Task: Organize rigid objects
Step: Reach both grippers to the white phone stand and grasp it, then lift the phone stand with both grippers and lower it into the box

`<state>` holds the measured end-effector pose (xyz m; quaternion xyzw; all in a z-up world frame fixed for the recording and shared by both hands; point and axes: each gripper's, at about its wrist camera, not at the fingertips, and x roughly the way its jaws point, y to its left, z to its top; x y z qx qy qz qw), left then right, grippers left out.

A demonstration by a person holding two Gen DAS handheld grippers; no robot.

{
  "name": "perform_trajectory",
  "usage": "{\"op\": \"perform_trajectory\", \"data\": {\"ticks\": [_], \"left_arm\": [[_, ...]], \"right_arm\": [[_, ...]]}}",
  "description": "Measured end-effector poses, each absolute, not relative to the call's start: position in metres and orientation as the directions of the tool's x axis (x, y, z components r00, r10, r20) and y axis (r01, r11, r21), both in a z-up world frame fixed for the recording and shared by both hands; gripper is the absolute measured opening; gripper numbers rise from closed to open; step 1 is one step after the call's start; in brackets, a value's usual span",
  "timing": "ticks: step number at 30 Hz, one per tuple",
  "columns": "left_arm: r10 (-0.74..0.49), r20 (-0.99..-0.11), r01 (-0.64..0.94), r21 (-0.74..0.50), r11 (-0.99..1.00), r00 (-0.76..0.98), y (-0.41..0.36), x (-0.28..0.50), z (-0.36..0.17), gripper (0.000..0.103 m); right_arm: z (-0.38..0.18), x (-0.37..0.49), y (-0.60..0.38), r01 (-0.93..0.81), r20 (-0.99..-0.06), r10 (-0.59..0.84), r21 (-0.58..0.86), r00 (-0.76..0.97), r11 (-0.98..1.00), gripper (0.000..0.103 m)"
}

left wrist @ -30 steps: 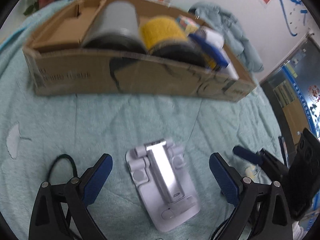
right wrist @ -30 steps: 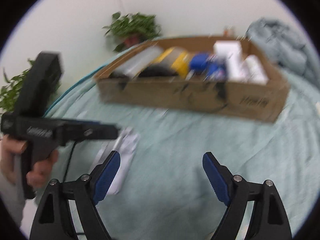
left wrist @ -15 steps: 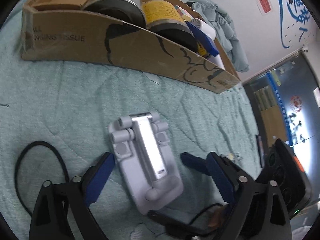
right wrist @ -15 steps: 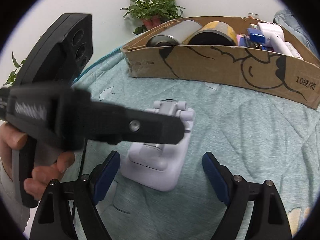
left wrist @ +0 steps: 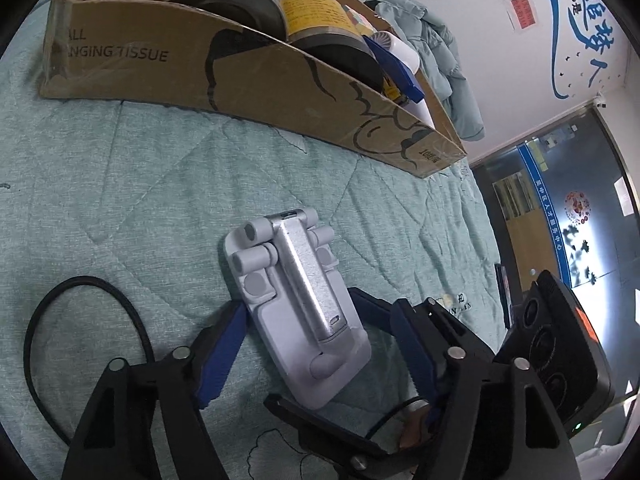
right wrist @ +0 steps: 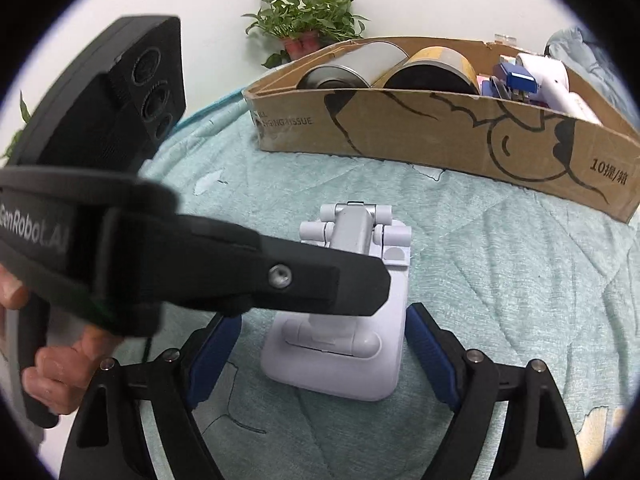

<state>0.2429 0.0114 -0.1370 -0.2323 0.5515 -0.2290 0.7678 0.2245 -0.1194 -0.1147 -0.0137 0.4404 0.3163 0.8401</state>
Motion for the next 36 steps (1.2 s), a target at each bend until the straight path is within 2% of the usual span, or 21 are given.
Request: {"op": "perform_trajectory", "data": {"ticks": [4, 11, 14, 17, 18, 23, 29, 36], "left_arm": [[-0.595, -0.751, 0.086, -0.599, 0.796, 0.284, 0.017, 0.241, -0.135, 0.062], [-0.578, -0.769, 0.096, -0.576, 0.812, 0.272, 0.011, 0.239, -0.123, 0.059], [-0.570, -0.779, 0.105, -0.564, 0.819, 0.261, 0.003, 0.237, -0.116, 0.048], [-0.573, -0.782, 0.127, -0.560, 0.818, 0.244, -0.011, 0.236, -0.109, 0.030], [-0.570, -0.785, 0.137, -0.554, 0.821, 0.241, -0.015, 0.236, -0.108, 0.028], [-0.583, -0.782, 0.203, -0.547, 0.812, 0.220, -0.044, 0.237, -0.099, 0.027], [-0.621, -0.741, 0.325, -0.539, 0.777, 0.256, -0.080, 0.243, -0.067, 0.027], [-0.666, -0.679, 0.397, -0.545, 0.739, 0.308, -0.090, 0.257, -0.033, 0.027]], "right_arm": [[-0.114, 0.226, -0.109, -0.497, -0.771, 0.436, 0.181, 0.464, 0.849, 0.069], [-0.109, 0.241, -0.117, -0.424, -0.762, 0.449, 0.253, 0.466, 0.870, 0.066], [-0.107, 0.246, -0.129, -0.366, -0.754, 0.496, 0.357, 0.430, 0.860, 0.066], [-0.108, 0.248, -0.148, -0.287, -0.720, 0.571, 0.494, 0.394, 0.821, 0.066], [-0.109, 0.245, -0.153, -0.272, -0.713, 0.581, 0.513, 0.393, 0.814, 0.066], [-0.099, 0.224, -0.167, -0.223, -0.716, 0.541, 0.497, 0.441, 0.839, 0.066], [-0.083, 0.210, -0.205, -0.195, -0.688, 0.484, 0.457, 0.541, 0.868, 0.066], [-0.051, 0.221, -0.225, -0.205, -0.647, 0.422, 0.386, 0.635, 0.899, 0.066]]}}
